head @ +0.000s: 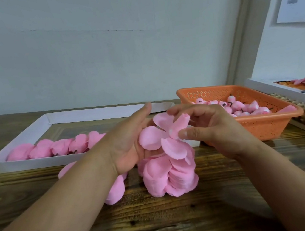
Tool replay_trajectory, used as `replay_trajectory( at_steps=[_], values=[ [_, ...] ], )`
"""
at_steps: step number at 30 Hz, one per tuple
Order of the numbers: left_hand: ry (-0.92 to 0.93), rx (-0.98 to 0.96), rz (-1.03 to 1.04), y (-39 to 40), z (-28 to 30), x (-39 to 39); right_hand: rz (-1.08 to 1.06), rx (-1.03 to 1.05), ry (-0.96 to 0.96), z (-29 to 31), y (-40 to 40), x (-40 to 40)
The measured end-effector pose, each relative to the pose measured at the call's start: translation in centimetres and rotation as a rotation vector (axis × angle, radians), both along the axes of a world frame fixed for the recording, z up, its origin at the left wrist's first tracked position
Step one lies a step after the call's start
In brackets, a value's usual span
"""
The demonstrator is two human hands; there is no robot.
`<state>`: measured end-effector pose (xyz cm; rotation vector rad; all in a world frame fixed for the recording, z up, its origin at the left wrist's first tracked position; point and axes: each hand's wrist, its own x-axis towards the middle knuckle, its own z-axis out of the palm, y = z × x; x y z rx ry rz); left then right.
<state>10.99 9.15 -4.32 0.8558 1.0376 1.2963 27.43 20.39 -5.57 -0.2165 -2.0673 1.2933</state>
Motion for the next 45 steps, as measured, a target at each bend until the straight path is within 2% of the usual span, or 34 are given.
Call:
replay_trajectory(
  at_steps=[6,10,16,24,31,37,42,45],
  values=[
    [0.151,0.026,0.023,0.0,-0.3,0.3,-0.024,0.068,-0.052,0.0,0.0,-0.1],
    [0.224,0.029,0.057,0.0,-0.4,0.0,-0.045,0.008,-0.036,-0.2,-0.3,-0.1],
    [0.326,0.144,0.063,-0.2,-0.9,0.2,-0.053,-0.074,-0.012,-0.3,-0.2,-0.4],
    [0.234,0.146,0.066,-0.1,-1.4,0.6,-0.074,-0.116,-0.011,-0.4,-0.6,-0.6],
    [0.350,0.154,0.148,-0.1,-1.2,0.6,-0.181,-0.046,0.031,-0.3,-1.4,-0.8],
    [0.371,0.161,0.137,0.0,-1.3,0.9,-0.235,0.052,0.026,-0.2,-1.8,-0.8],
    [0.345,0.156,0.114,-0.2,-1.2,1.0,-0.144,-0.074,0.058,-0.1,-1.6,-0.7],
    [0.363,0.126,0.086,-0.3,-1.1,1.2,-0.184,-0.152,0.118,0.0,-1.4,-1.0]
  ],
)
